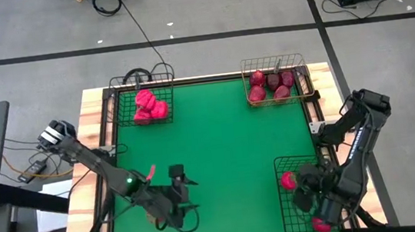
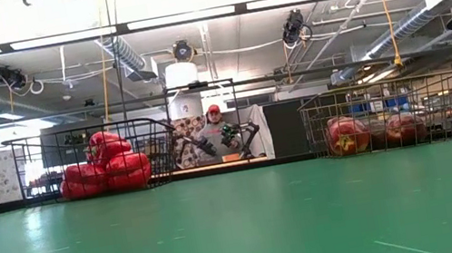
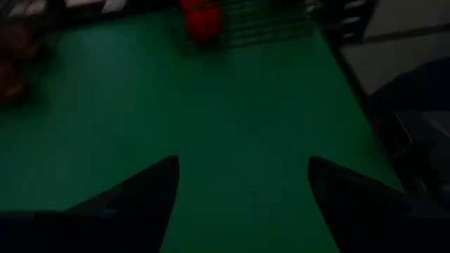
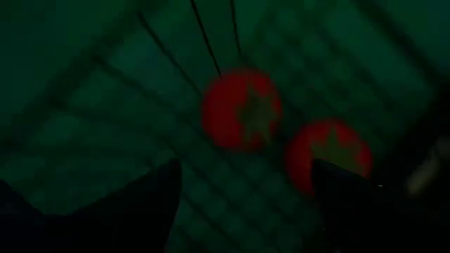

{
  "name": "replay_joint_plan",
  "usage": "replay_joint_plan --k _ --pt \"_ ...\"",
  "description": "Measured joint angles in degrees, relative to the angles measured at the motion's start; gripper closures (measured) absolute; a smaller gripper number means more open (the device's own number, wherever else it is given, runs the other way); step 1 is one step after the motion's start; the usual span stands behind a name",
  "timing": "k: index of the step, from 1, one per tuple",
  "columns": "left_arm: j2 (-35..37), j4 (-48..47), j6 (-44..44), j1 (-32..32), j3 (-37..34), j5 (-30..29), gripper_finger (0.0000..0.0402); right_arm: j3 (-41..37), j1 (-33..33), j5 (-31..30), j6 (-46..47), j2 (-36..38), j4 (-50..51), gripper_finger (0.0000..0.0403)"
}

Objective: Sort produce into baskets
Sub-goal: Put the red tomato into the bottom black black wire basket

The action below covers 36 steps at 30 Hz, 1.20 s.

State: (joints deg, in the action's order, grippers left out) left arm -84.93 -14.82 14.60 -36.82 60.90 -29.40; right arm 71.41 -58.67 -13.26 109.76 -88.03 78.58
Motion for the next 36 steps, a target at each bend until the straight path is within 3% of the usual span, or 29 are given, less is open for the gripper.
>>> replay_joint_plan --k 6,11,14,19,24,29,36 --pt "-0.4 -16.6 7.3 0.4 10.1 -0.5 0.0081 2.9 0.0 -19.7 -2.8 0.0 2.0 0.008" --pt "-0.5 -24.1 16.9 0.0 11.6 -0.4 0.0081 3.7 0.3 -38.4 -15.0 0.0 -3.6 0.008" --pt "-0.5 -30.0 27.3 -0.1 11.6 1.4 0.0081 3.7 1.6 -45.3 -24.9 0.0 -10.6 0.008" --pt "-0.5 -38.9 41.9 -0.8 11.6 6.8 0.0081 3.7 4.2 -46.7 -44.6 0.0 -23.2 0.008" --pt "-0.5 -37.9 51.3 -4.0 9.6 10.8 0.0081 3.7 7.2 -45.6 -59.9 0.0 -31.8 0.008" --pt "-0.5 -31.5 54.3 -7.8 7.8 11.1 0.0081 3.7 11.0 -45.3 -68.8 0.0 -34.9 0.008" --pt "-0.5 -33.4 57.0 -10.2 6.5 12.7 0.008 3.7 17.9 -43.6 -75.0 0.0 -35.1 0.008"
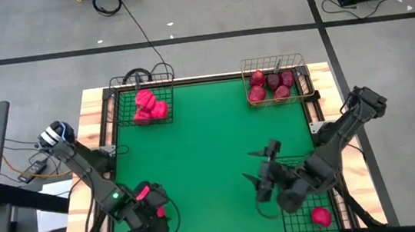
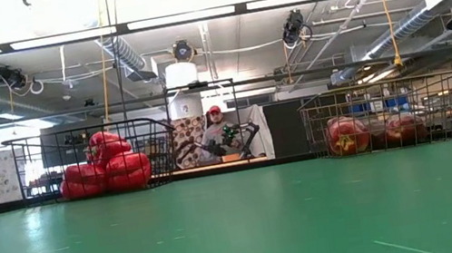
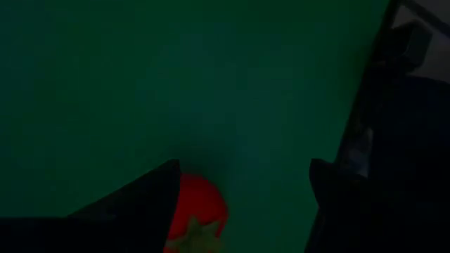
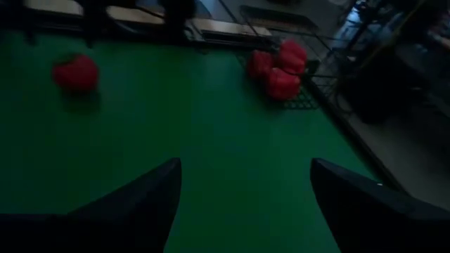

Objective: Sort produce into baskets
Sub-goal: Put the red tomato into the bottom black black wire basket

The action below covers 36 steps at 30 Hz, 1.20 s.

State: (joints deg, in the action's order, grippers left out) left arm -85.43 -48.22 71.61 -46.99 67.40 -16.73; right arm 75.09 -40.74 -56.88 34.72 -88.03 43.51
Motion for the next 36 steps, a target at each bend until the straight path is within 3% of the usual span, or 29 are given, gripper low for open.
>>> replay_joint_plan --k 9,19,30,36 --pt "-1.3 -1.3 2.3 -2.5 -3.4 1.0 0.008 -0.9 8.6 10.8 -3.0 0.0 -1.5 0.008" --pt "-1.3 -0.1 5.6 -3.4 -6.9 2.0 0.008 -4.8 9.6 18.3 -2.8 0.0 -5.9 0.008" --pt "-1.1 11.2 5.4 -3.7 -16.3 2.6 0.008 -5.3 7.2 19.0 -2.8 0.0 -8.6 0.008" --pt "-1.3 24.9 5.3 -3.8 -22.8 4.3 0.008 -5.3 7.2 19.0 -2.8 0.0 -9.5 0.008"
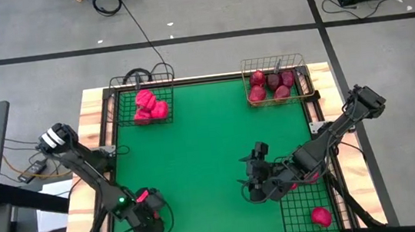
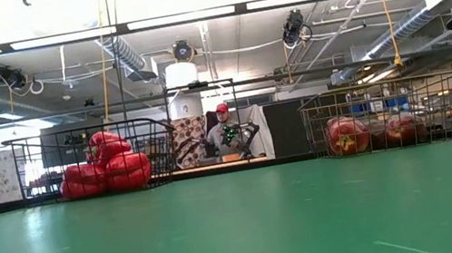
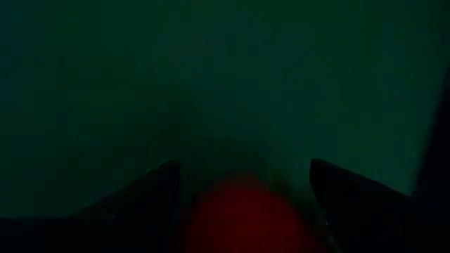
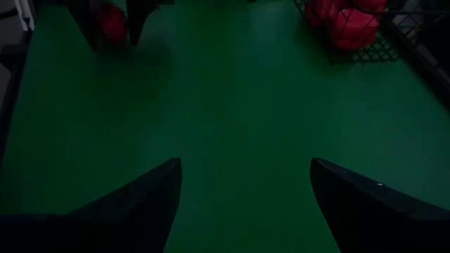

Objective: Sort produce into baskets
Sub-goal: Put the red tomato into the bottom black black wire basket

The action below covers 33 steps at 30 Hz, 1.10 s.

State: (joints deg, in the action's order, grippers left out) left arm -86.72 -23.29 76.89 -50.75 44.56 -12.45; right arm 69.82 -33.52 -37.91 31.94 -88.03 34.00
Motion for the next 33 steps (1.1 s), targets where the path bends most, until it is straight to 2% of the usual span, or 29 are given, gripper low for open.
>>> replay_joint_plan --k 5,9,15,21,24,27,29,33 --pt "-0.5 7.4 3.3 -0.1 -5.3 2.7 0.0081 0.0 0.0 0.0 0.0 0.0 -0.1 0.008" --pt "-0.5 5.3 6.3 -0.3 -5.9 2.5 0.0097 0.0 0.0 0.0 0.0 0.0 -0.1 0.008" --pt "-0.7 0.6 3.6 0.7 -2.7 2.3 0.0143 0.0 0.0 -1.0 0.0 0.0 -0.1 0.008" --pt "-0.8 -14.0 -1.0 3.9 6.2 0.6 0.0163 0.0 0.4 -1.8 0.0 0.0 -1.1 0.008" --pt "-0.8 -25.3 -1.6 5.0 11.8 -4.2 0.0165 -0.4 0.4 -3.4 -0.2 0.0 -3.0 0.008" --pt "-0.8 -34.8 -1.7 5.0 17.4 -8.7 0.017 -3.7 0.8 -4.5 -1.5 0.1 -11.0 0.008" --pt "-0.7 -39.7 -1.7 4.8 20.2 -8.1 0.0178 -6.8 1.5 -3.1 -3.8 0.0 -19.0 0.008" --pt "-0.7 -46.6 -1.2 2.6 23.5 -1.0 0.0188 -13.1 2.9 2.7 -10.0 0.0 -33.7 0.008"
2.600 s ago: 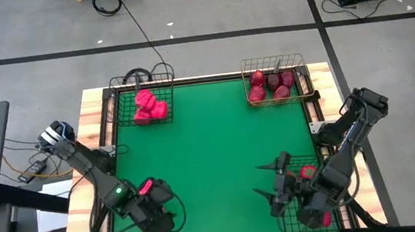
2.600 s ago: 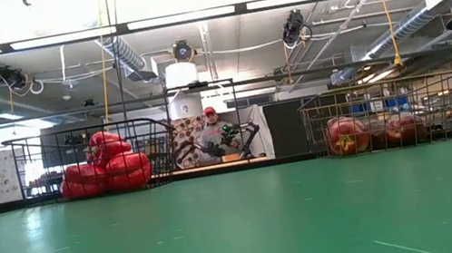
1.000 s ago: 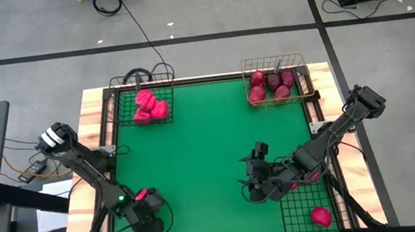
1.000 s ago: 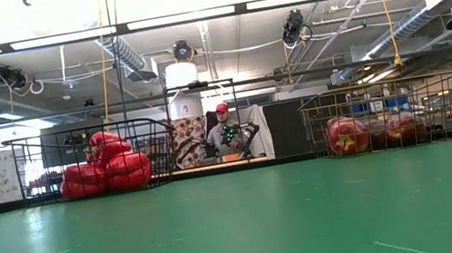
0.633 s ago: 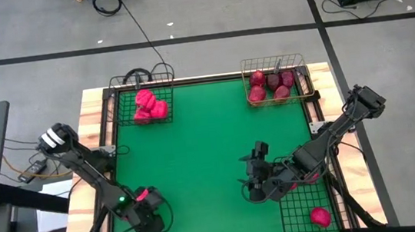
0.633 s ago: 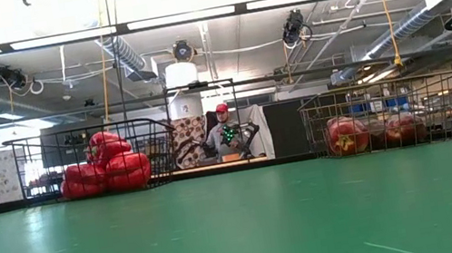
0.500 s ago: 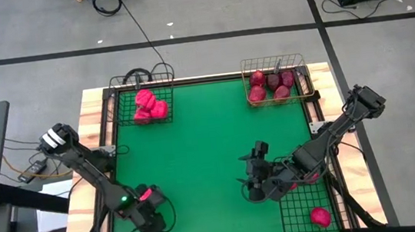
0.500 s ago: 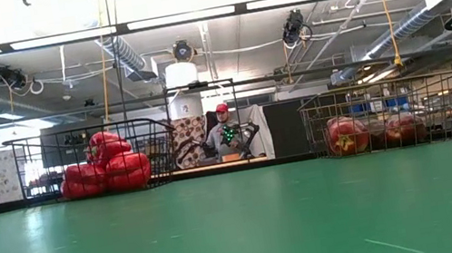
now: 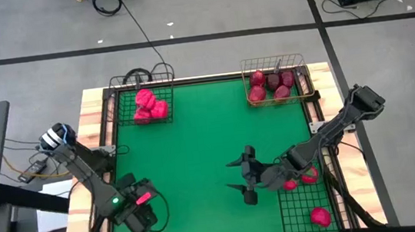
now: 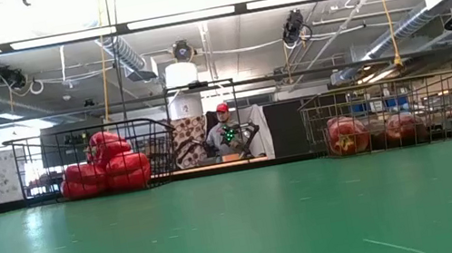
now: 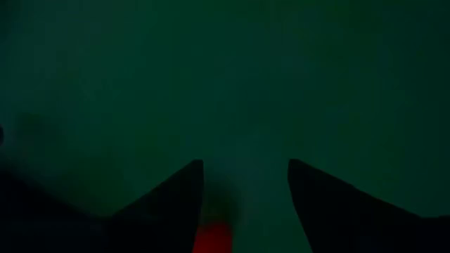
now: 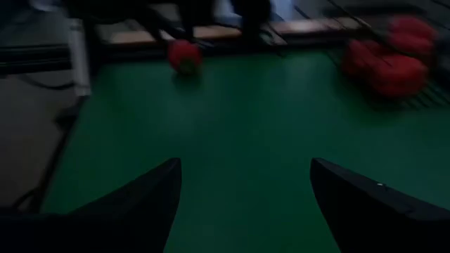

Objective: Sort produce into baskets
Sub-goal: Put the red tomato into the bottom black black wire basket

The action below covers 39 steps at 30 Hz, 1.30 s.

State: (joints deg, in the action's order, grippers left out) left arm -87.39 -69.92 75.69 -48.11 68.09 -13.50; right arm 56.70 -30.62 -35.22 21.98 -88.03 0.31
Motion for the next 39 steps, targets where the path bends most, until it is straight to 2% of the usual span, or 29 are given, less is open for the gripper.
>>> replay_joint_plan --k 4,7,16,20,25,30,34,39 --pt "0.0 -1.1 4.1 -2.1 0.0 4.8 0.018 -4.6 0.4 3.6 -8.4 0.0 -13.0 0.008" --pt "0.0 0.3 8.4 -3.1 -0.6 6.3 0.0157 -7.0 0.4 4.7 -13.1 0.0 -19.9 0.008" --pt "0.0 -5.1 9.2 -2.7 -1.0 8.6 0.0012 -8.4 0.4 9.7 -14.4 0.0 -22.5 0.008" --pt "0.0 -9.8 10.5 -2.2 -3.0 10.9 0.002 -8.4 0.4 9.9 -14.3 0.0 -22.5 0.008" --pt "-0.1 -8.7 12.0 -2.2 -8.8 16.1 0.0007 -8.4 0.3 9.9 -14.2 0.0 -22.3 0.008" --pt "-0.1 -8.2 14.4 -1.8 -14.3 16.1 0.0003 -8.4 0.3 9.9 -14.2 0.0 -22.1 0.008" --pt "-0.1 -8.1 14.7 -0.7 -18.1 14.2 0.0002 -8.4 0.3 9.9 -14.2 0.0 -22.1 0.008" --pt "-0.1 -3.4 11.1 1.4 -21.2 8.2 0.0002 -8.4 0.3 9.9 -14.2 0.0 -22.0 0.008"
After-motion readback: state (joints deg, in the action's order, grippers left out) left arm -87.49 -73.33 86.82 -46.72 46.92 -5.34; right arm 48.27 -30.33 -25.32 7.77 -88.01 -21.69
